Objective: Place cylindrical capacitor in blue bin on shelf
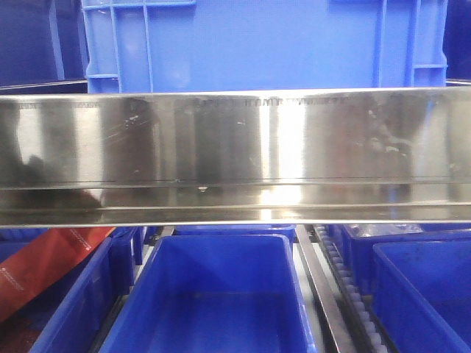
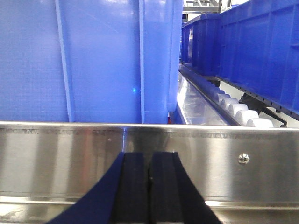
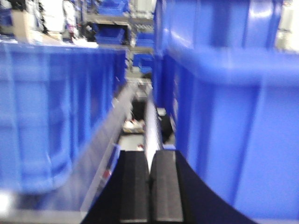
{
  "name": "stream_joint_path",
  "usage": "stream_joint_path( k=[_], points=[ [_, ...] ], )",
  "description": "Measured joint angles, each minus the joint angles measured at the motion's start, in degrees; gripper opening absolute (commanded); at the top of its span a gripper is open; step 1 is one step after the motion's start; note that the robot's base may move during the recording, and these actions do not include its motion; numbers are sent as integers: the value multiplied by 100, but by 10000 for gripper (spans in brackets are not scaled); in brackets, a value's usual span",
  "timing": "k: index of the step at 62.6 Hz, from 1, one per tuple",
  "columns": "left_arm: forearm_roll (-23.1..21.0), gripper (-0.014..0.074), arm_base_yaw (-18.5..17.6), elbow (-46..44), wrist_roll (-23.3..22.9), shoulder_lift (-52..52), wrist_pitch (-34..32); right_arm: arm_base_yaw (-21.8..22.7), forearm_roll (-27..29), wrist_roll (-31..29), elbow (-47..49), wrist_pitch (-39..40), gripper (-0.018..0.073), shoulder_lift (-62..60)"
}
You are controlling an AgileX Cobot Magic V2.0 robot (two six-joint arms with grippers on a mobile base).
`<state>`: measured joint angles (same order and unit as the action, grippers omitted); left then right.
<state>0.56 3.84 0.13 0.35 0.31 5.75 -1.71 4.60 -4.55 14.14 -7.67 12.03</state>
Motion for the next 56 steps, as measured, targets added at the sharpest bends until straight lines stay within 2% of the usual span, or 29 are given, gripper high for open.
stream_joint_path(
  k=[20,56],
  points=[
    [0,-111,0,0,0,0,0,361,0,0,-1340,207,-154,-1148],
    [0,-111,0,0,0,-9,0,370,0,4,-1403,391,-154,-1182]
  ],
)
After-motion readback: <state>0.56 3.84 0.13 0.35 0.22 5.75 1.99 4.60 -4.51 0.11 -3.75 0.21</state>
